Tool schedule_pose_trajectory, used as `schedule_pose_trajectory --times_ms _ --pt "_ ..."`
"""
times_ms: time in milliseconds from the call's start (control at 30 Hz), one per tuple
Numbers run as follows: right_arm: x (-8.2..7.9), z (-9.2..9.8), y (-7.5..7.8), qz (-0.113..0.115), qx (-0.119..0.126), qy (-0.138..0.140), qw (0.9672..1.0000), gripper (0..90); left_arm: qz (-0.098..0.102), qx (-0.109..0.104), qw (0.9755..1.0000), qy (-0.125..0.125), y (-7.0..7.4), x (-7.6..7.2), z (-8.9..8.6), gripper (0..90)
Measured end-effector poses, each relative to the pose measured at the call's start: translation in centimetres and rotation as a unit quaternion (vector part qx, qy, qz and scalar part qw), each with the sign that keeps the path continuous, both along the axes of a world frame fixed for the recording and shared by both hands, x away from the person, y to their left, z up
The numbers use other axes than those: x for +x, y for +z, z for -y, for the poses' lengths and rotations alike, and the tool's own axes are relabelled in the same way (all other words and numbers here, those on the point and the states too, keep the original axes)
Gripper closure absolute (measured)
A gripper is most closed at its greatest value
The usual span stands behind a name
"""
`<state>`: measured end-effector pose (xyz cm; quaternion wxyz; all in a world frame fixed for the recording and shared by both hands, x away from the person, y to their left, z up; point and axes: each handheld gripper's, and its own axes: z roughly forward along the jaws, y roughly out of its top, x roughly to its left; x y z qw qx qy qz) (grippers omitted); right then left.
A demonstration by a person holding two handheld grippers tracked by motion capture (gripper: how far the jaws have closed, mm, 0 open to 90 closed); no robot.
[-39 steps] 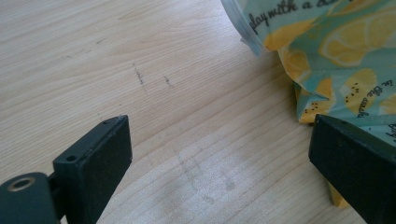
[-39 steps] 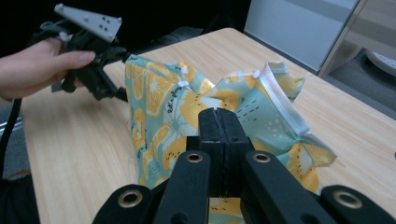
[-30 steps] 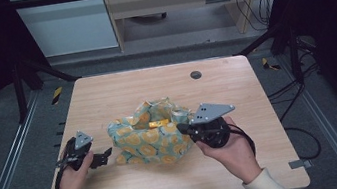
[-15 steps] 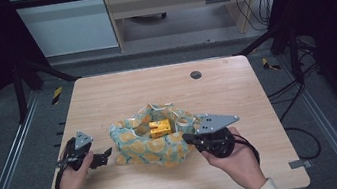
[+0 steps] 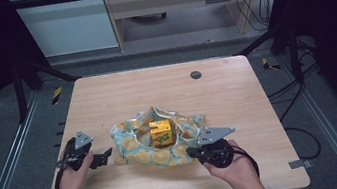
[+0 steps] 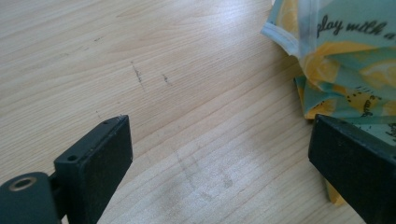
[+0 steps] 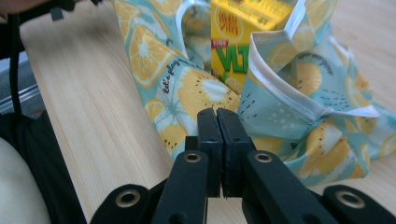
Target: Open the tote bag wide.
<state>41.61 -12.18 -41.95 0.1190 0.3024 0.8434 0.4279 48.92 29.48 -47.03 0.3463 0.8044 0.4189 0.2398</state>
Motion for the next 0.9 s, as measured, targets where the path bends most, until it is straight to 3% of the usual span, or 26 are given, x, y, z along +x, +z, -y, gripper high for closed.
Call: schedule_pose_trajectory --times_ms 67,167,200,267,333,367,500,533,600,633,667,700,733,800,833,867,900 --pt "0.0 0.0 -0.1 -0.001 0.000 -0.005 1.0000 82.4 0.004 -0.007 1.0000 -0.001 0.3 -0.2 0.0 6.6" --pt "0.0 0.1 0.9 0.010 0.000 -0.011 0.9999 68.5 0.012 -0.016 0.9998 -0.006 1.2 -0.5 0.0 7.6" --pt "0.0 0.1 0.9 0.010 0.000 -0.011 0.9999 68.5 0.015 -0.015 0.9997 -0.011 1.5 -0.6 0.1 7.6" --pt "0.1 0.1 2.1 0.022 0.002 -0.015 0.9996 59.8 0.023 -0.017 0.9995 -0.015 2.5 -0.6 0.3 8.9" --pt "0.3 0.1 2.7 0.028 0.003 -0.016 0.9995 58.0 0.033 -0.018 0.9990 -0.026 3.8 -0.5 0.7 9.1" --pt "0.9 0.1 3.5 0.035 0.004 -0.024 0.9991 55.3 0.034 -0.019 0.9988 -0.031 4.3 -0.4 0.9 9.1" --pt "3.0 -0.4 4.5 0.042 0.001 -0.036 0.9984 53.2 0.049 -0.011 0.9978 -0.043 6.4 0.4 2.0 12.1" --pt "3.0 -0.4 4.5 0.042 0.001 -0.036 0.9984 53.2 0.049 -0.011 0.9978 -0.043 6.4 0.4 2.0 12.1" --pt "4.1 -0.6 4.7 0.043 -0.005 -0.045 0.9980 51.5 0.045 -0.009 0.9974 -0.055 7.0 0.9 2.6 12.0" --pt "5.4 -0.8 4.7 0.040 -0.013 -0.054 0.9976 49.7 0.042 -0.008 0.9974 -0.058 7.1 1.1 2.8 12.0" --pt "5.4 -0.8 4.7 0.040 -0.013 -0.054 0.9976 49.7 0.038 -0.004 0.9973 -0.063 7.2 1.4 3.1 12.0" --pt "6.9 -1.0 4.5 0.034 -0.021 -0.066 0.9970 47.5 0.031 -0.001 0.9972 -0.068 7.3 1.8 3.5 11.4" --pt "6.9 -1.0 4.5 0.034 -0.021 -0.066 0.9970 47.5 0.027 -0.001 0.9972 -0.070 7.2 2.2 3.8 11.4" --pt "7.9 -1.3 4.1 0.024 -0.022 -0.070 0.9970 45.5 0.018 0.010 0.9972 -0.072 6.8 3.0 4.4 10.7" --pt "9.1 -1.7 3.6 0.011 -0.031 -0.078 0.9964 43.6 0.004 0.018 0.9976 -0.067 6.3 3.7 4.9 9.7" --pt "9.1 -1.7 3.6 0.011 -0.031 -0.078 0.9964 43.6 0.004 0.018 0.9976 -0.067 6.3 3.7 4.9 9.3" --pt "9.9 -2.0 3.0 -0.007 -0.042 -0.083 0.9956 42.4 -0.017 0.020 0.9972 -0.070 5.6 4.2 5.5 9.3"
